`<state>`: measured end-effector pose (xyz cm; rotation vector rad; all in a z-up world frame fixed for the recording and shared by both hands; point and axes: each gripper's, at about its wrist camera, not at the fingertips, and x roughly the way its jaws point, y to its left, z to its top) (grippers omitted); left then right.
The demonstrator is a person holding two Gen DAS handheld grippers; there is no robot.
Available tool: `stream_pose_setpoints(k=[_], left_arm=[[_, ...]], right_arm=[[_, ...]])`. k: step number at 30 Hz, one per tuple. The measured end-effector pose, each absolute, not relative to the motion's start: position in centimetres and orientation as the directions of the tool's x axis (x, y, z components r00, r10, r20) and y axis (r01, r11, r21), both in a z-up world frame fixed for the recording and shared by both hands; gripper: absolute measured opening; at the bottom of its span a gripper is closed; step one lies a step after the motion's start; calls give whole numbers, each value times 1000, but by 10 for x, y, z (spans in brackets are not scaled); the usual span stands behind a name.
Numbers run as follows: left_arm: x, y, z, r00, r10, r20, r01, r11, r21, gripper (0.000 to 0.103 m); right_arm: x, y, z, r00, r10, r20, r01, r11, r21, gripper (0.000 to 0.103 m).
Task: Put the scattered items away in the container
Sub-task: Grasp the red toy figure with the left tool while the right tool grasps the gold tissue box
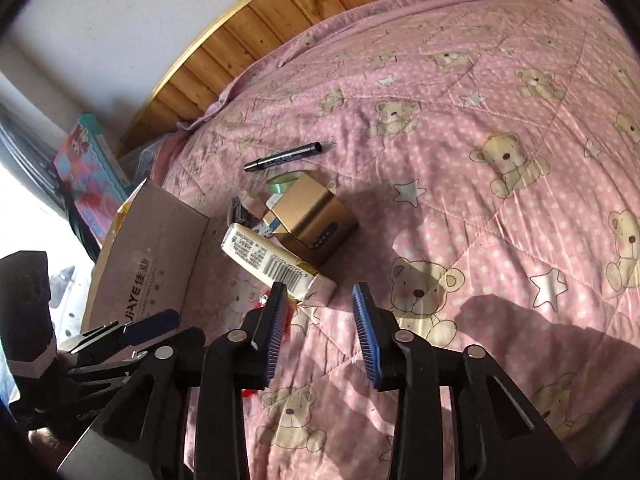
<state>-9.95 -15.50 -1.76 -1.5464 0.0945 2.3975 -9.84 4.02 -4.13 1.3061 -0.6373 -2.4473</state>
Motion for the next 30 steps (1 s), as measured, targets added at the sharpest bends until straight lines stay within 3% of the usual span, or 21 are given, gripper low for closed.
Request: stream_pose_setpoints(k=[2, 7, 10, 11, 14, 21, 22, 27, 30], left_arm=[[-101, -155, -18, -385, 203, -900, -271, -957, -100, 52], [-103, -154, -20, -385, 217, -897, -280, -954, -111, 52], [-104, -149, -25, -375, 232, -898, -293, -948, -122, 55], [-104, -147, -27, -370, 234, -899, -296, -947, -124, 55], [-107, -141, -37, -349, 251, -903, -306, -941, -144, 55], [-117, -136, -67, -293, 272, -917, -291, -938, -186, 55], [-118, -134, -74, -274, 276, -921, -294, -936, -193, 55], [-112, -121, -77, -329, 200, -923, -332, -939, -86, 48], [-110, -120, -74, -339, 183, -923, -335, -940, -63, 47]], right_arm=[[-98, 25, -35, -554, -430, -713, 123, -889, 440, 50], [-111, 0, -38, -580, -330, -745, 201, -944, 262, 52], [-119, 0, -44, -574, -362, -735, 213, -932, 293, 51], [-120, 3, -46, -570, -374, -732, 206, -927, 313, 42], [-117, 12, -46, -545, -405, -734, 186, -912, 365, 27], [-92, 34, -47, -521, -414, -746, 121, -901, 416, 26], [-90, 34, -48, -521, -419, -744, 129, -900, 416, 30], [-96, 24, -61, -518, -394, -759, 139, -915, 379, 36], [-96, 26, -69, -488, -426, -762, 122, -897, 424, 29]])
